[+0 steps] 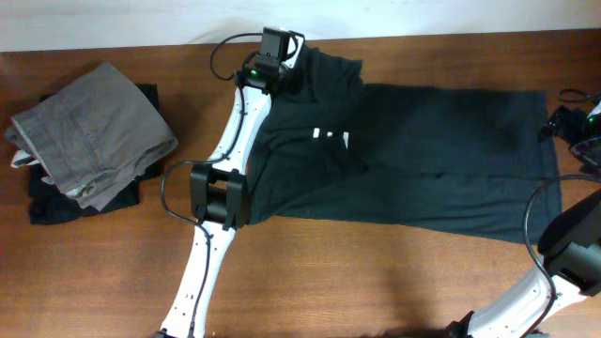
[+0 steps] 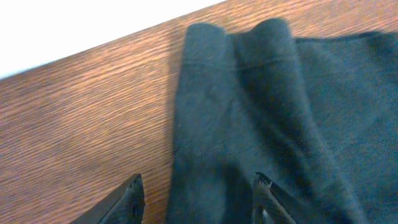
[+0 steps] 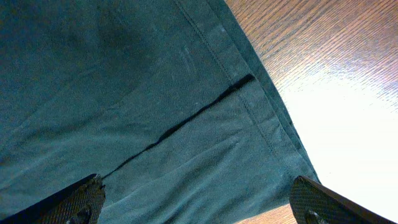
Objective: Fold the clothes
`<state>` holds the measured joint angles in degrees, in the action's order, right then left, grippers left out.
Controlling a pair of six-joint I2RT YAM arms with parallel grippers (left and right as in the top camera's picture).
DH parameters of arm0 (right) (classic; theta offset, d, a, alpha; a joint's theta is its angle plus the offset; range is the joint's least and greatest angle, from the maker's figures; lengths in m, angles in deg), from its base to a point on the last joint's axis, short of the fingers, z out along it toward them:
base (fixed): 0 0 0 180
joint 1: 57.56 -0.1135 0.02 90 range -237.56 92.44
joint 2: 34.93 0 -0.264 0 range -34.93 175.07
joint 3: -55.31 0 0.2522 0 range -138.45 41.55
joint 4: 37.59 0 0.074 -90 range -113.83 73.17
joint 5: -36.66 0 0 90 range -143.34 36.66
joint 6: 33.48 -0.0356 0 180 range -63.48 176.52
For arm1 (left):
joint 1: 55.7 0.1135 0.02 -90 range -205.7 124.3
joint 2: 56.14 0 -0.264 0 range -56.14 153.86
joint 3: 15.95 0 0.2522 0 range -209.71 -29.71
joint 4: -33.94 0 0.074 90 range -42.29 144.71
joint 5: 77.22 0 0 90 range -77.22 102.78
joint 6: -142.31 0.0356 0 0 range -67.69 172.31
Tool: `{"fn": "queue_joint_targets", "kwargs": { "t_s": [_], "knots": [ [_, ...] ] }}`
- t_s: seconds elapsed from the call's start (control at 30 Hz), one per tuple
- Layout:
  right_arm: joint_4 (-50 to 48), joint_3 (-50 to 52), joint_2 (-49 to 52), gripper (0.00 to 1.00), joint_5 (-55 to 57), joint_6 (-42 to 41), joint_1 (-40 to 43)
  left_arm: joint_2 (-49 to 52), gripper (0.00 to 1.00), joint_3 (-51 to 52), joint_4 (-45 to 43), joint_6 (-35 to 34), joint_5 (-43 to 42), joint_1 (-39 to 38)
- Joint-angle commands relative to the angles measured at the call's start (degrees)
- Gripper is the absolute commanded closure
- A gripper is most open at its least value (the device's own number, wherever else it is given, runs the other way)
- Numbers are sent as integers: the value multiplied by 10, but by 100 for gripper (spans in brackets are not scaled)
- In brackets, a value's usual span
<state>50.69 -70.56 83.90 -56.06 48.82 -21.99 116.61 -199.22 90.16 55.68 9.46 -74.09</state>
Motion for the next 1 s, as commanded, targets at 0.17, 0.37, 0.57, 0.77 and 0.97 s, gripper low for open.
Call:
{"fn": "queue_joint_targets", "kwargs": {
  "t_s": [0.17, 0.37, 0.57, 0.77, 0.97],
  "knots": [
    [-1, 2, -4, 1, -1, 0, -4, 18, 43, -3, -27, -25, -37, 3],
    [-1, 2, -4, 1, -1, 0, -4, 43, 44, -2, -23, -25, -31, 3],
    [-1, 2, -4, 1, -1, 0, -4, 43, 64, -1, -17, -25, -31, 3],
    [-1, 2, -4, 1, -1, 0, -4, 43, 88, -2, -24, -25, -34, 4],
    [-2, 2, -4, 1, -1, 0, -4, 43, 95, -10, -27, -26, -96, 11]
  ]
}}
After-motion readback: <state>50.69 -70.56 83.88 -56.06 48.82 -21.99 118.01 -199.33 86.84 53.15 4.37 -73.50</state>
